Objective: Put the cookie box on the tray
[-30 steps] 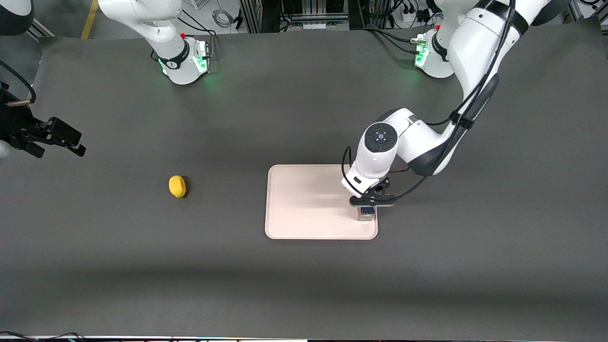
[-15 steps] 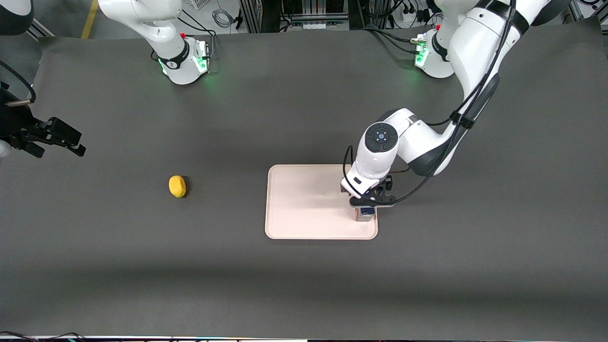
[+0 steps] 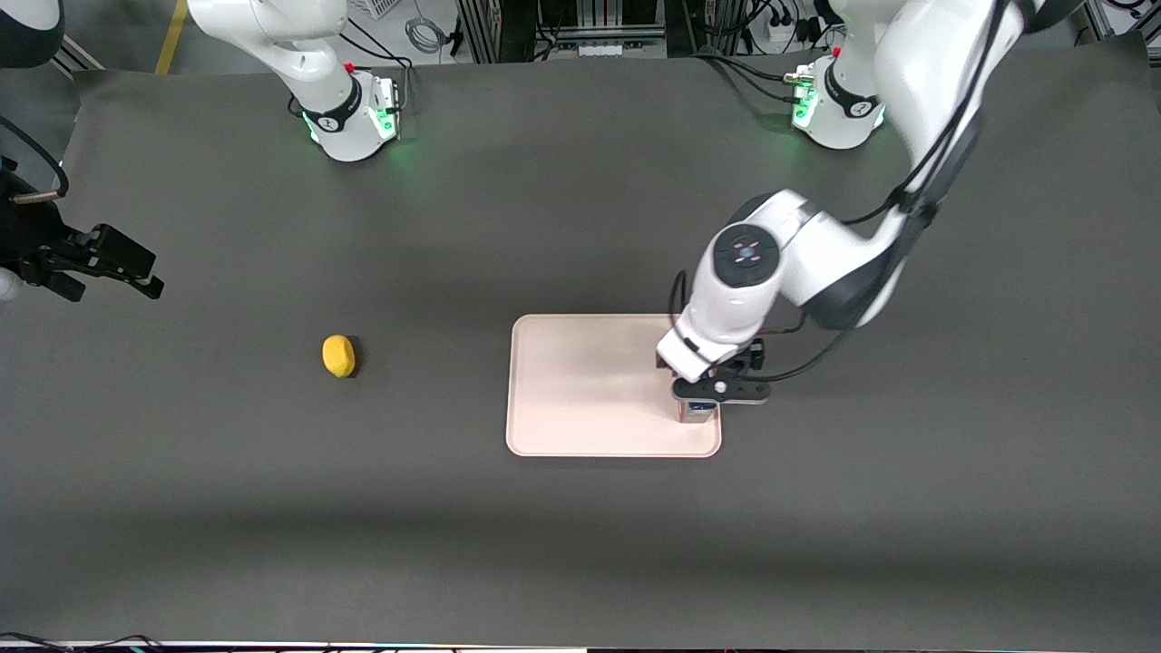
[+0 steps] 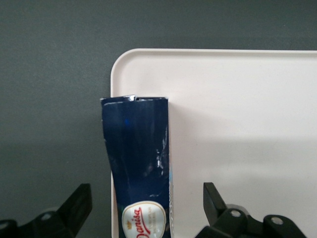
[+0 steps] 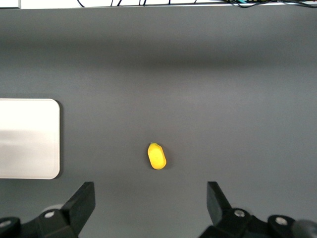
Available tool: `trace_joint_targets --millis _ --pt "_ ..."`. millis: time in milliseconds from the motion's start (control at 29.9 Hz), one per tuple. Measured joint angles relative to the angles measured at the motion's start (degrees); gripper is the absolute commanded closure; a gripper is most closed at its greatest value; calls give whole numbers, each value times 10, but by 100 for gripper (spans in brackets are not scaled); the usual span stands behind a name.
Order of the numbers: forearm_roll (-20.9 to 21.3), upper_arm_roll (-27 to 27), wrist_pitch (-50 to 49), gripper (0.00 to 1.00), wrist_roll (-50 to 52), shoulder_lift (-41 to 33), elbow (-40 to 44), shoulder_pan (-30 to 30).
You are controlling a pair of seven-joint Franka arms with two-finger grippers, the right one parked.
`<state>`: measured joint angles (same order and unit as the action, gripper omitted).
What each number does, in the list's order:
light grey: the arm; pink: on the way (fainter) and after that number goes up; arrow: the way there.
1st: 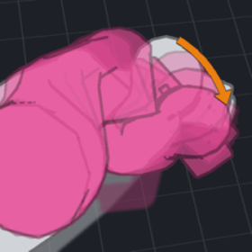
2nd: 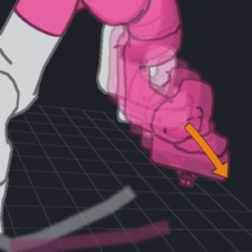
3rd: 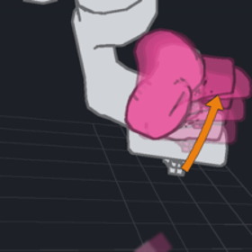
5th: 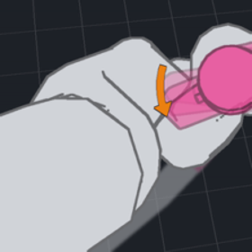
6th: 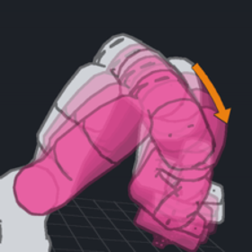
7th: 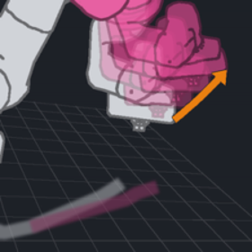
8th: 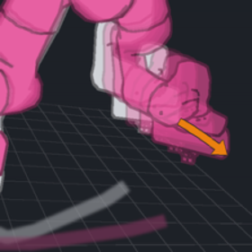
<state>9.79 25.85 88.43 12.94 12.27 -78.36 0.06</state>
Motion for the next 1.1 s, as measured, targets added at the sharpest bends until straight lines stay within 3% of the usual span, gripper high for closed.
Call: trace_joint_targets --millis 201,401,802,1103 --pt "-58 -107 -54 0 -89 -57 12 -2" --pt "-74 -176 -84 0 -109 -94 -3 -7" --pt "-76 -205 18 0 -107 -166 -164 -6" --pt "-78 -204 44 0 -95 -169 -195 0"
